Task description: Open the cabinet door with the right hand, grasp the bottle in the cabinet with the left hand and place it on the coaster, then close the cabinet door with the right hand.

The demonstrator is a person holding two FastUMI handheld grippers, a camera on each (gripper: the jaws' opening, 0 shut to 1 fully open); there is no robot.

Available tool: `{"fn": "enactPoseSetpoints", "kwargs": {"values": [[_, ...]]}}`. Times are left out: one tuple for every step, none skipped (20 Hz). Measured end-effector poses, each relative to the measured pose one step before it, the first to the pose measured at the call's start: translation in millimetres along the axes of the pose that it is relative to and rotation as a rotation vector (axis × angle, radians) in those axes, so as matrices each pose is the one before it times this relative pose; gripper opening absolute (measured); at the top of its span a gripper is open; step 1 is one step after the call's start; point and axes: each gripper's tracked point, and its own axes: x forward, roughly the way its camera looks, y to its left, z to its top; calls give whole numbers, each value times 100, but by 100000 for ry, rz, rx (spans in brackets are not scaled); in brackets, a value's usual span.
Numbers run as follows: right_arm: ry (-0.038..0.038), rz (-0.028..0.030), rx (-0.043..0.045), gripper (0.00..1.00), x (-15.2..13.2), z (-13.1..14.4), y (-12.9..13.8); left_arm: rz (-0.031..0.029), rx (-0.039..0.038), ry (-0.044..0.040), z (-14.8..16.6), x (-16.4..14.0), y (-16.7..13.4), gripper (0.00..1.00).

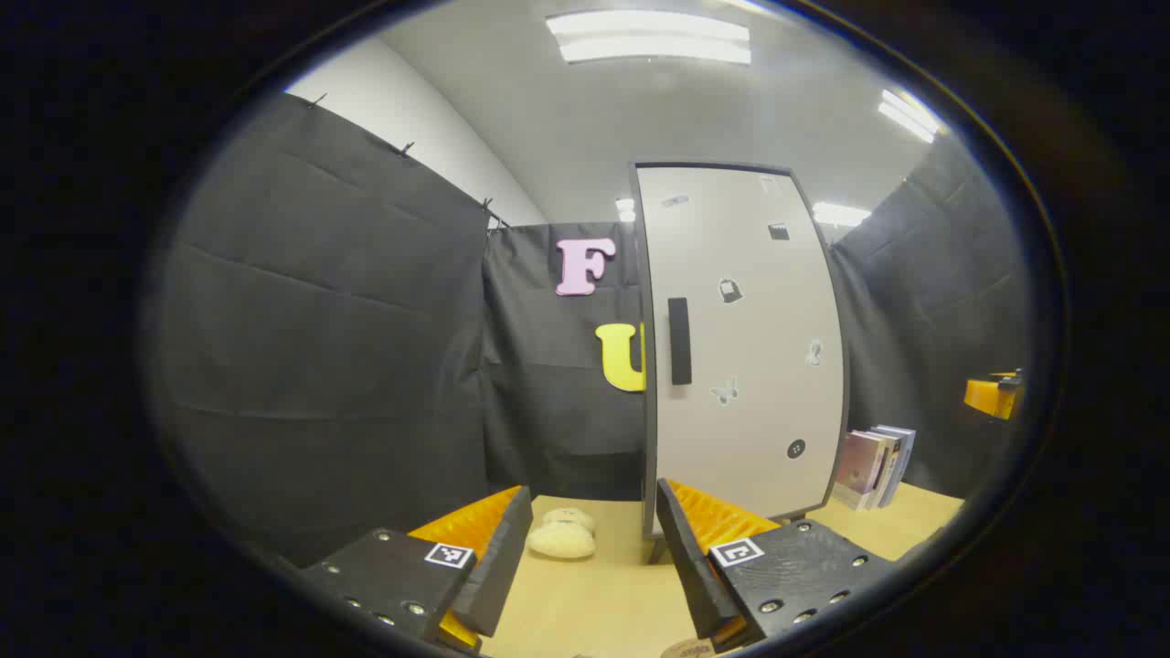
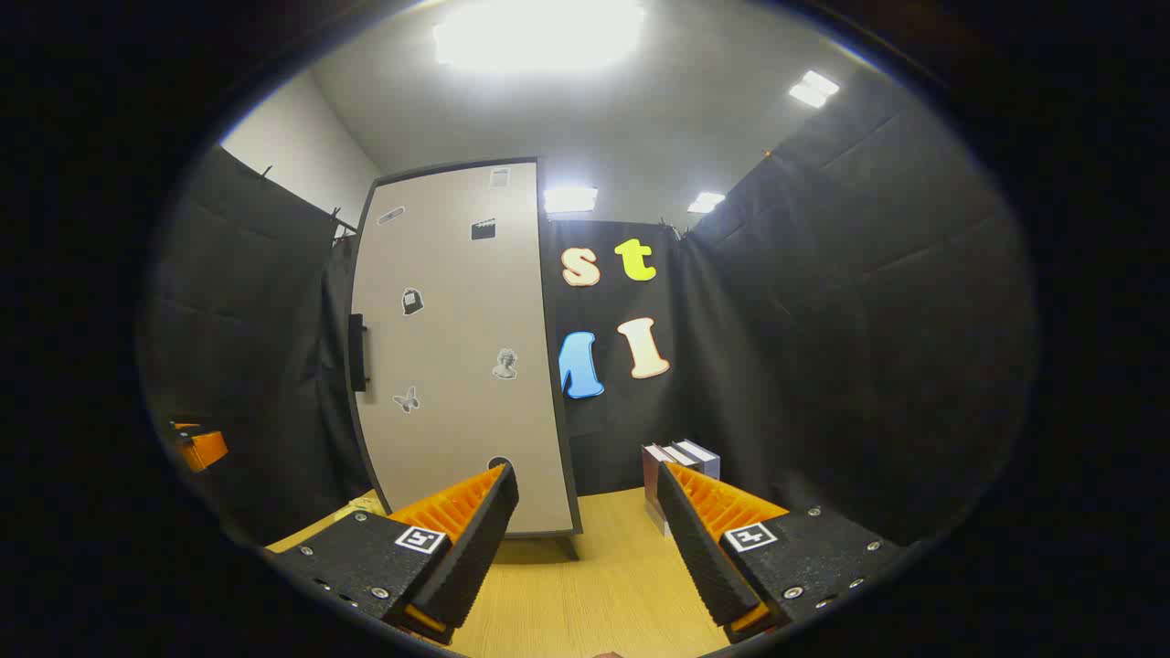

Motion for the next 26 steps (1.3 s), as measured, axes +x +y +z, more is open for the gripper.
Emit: {"fn": "enactPoseSetpoints", "kwargs": {"values": [[217, 30, 151, 95, 40, -40, -7, 287, 107, -71, 97, -34, 36, 72], [232, -13, 42, 94, 53, -29, -22, 298, -59, 196, -109, 63, 58, 72], [277, 296, -135, 95, 4, -16, 48, 194, -343, 185, -23, -9, 3, 72], [207, 401, -413, 95, 21, 64, 46, -354, -320, 132, -110, -17, -178, 72], [-73, 366, -826, 95, -16, -43, -12, -292, 5, -214, 119, -40, -132, 72], [-469, -134, -737, 95, -16, 107, -14, -13, 371, -306, 67, -61, -20, 72], [-220, 87, -49, 95, -61, -30, 115, 93, 327, -102, 30, -3, 47, 72], [-96, 230, 367, 95, -42, 14, 70, 23, 61, -286, 25, -89, -174, 75], [-110, 84, 106, 94, 86, -8, -117, -25, -303, -281, 70, 51, -50, 78], [9, -54, -366, 95, 116, 30, -39, 37, -311, 102, -113, 33, -54, 78], [-363, -329, -342, 95, 38, 2, 24, 0, 10, 254, 53, 149, 52, 78], [-659, 114, 141, 95, 17, 104, 116, 208, 460, 141, -69, 48, 76, 76], [-309, 274, 474, 95, -65, -18, -32, 244, 444, -531, 249, -18, 145, 73], [-133, 208, 480, 94, -116, 56, -67, 90, 154, -539, 188, 53, 70, 73], [6, 159, 122, 94, -58, 7, -101, -8, -117, -274, 129, -15, 52, 78], [0, 94, -147, 95, -19, 37, -6, 139, -113, 25, -100, 5, 81, 78], [-221, 253, -443, 95, 127, 37, 99, -129, -207, -53, -74, -54, 56, 72], [-240, 223, -365, 95, 77, 108, 49, -168, -195, -116, -39, -91, 39, 72], [-235, 337, -28, 94, -23, 27, 53, -159, -115, -97, 51, 20, 48, 73], [-119, 168, 227, 94, 34, 54, 19, 133, -136, -85, -11, -33, 132, 73], [-19, 31, 350, 95, -66, -42, -98, 246, -210, -261, 139, 165, 117, 73], [389, 212, 339, 95, -36, -76, 8, 243, -432, -320, 78, 84, 93, 73], [423, 505, 70, 95, 58, -29, 27, 28, -403, -93, 120, 134, -2, 73], [333, 443, -333, 95, 141, 21, 23, 60, -58, -240, -60, 37, -57, 73], [269, 618, -467, 95, 145, 38, 66, 246, 353, -171, 201, 83, 67, 72], [278, 971, -128, 95, 162, 155, 163, 274, 628, 50, -90, -83, 144, 75]]}}
